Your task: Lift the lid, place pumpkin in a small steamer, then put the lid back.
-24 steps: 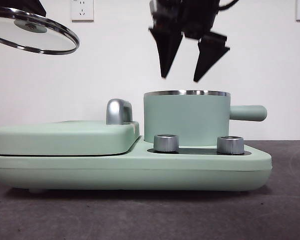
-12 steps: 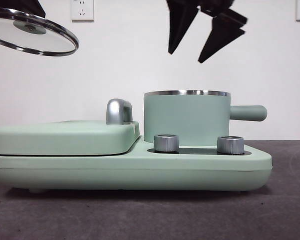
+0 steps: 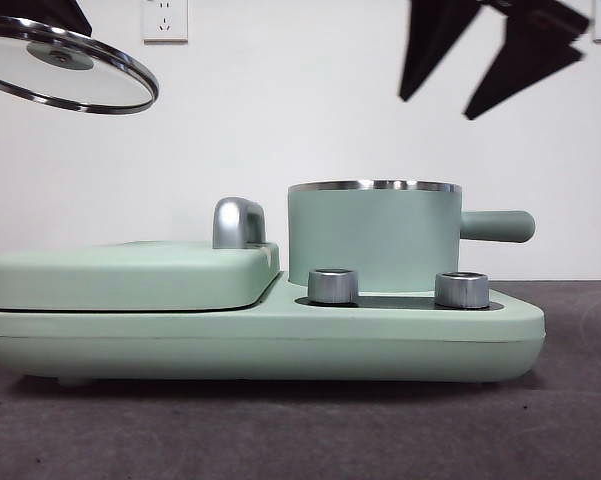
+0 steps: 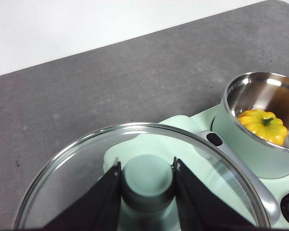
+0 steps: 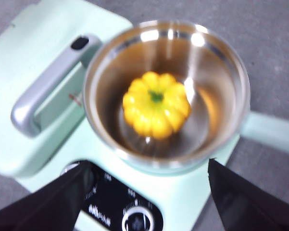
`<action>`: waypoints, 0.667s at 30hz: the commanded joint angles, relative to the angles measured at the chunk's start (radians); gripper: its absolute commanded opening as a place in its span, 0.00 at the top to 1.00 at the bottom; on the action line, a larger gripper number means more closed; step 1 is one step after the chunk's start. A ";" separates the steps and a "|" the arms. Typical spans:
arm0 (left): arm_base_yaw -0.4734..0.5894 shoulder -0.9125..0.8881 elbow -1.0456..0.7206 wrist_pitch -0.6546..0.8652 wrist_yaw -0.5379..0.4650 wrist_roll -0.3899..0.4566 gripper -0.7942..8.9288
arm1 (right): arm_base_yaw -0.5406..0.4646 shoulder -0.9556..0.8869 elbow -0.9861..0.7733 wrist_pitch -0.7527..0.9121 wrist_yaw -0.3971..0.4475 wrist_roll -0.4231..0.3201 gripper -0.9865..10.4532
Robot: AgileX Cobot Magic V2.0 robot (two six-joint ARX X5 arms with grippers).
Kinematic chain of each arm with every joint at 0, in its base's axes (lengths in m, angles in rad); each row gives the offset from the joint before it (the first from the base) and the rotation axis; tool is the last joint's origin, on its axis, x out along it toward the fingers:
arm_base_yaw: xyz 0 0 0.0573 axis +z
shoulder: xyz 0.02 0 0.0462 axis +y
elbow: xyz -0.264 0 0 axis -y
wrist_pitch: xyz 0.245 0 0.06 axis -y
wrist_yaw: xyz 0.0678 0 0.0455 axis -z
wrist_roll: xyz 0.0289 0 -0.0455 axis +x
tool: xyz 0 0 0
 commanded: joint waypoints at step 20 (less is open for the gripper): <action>-0.273 0.091 0.017 0.170 0.009 -0.008 0.91 | 0.007 -0.504 -0.253 -0.150 0.104 0.023 0.58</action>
